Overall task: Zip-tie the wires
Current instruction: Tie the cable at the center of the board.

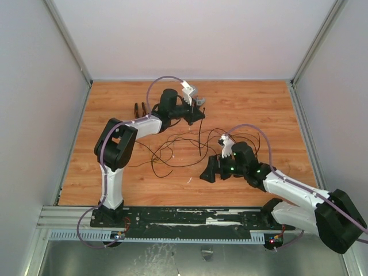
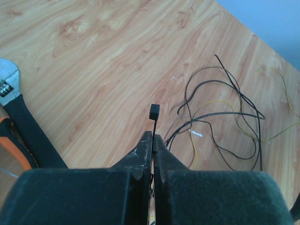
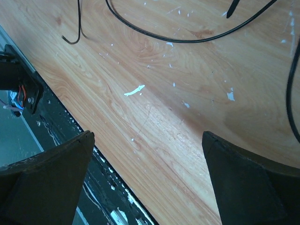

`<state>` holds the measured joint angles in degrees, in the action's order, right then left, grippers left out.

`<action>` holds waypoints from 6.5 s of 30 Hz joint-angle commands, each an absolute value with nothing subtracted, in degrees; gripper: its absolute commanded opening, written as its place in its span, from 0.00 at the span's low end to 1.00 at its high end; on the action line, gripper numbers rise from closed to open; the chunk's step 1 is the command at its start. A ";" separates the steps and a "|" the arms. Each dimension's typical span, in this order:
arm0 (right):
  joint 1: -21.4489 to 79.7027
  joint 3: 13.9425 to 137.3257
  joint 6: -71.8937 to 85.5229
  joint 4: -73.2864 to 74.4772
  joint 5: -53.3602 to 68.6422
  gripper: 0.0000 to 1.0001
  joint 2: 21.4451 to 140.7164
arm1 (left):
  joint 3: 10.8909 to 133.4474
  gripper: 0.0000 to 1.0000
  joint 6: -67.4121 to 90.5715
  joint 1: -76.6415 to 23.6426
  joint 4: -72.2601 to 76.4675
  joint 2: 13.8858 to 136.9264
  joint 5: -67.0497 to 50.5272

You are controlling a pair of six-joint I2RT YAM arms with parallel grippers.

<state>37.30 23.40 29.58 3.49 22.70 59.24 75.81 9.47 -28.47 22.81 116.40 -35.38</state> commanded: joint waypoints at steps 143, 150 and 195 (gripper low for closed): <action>41.51 37.97 20.21 -13.44 18.55 0.99 92.09 | 61.36 0.00 18.81 -29.53 36.39 115.17 -32.52; 41.43 44.26 17.13 -12.36 13.46 0.99 97.90 | 60.45 0.00 18.96 -29.53 36.57 114.81 -32.72; 40.69 27.79 -11.38 -23.16 5.51 0.99 66.16 | 66.46 0.00 13.64 -29.53 26.81 117.73 -38.62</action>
<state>40.73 30.00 -1.80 -13.63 10.02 69.12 64.20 15.33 -29.08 28.56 116.75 -36.21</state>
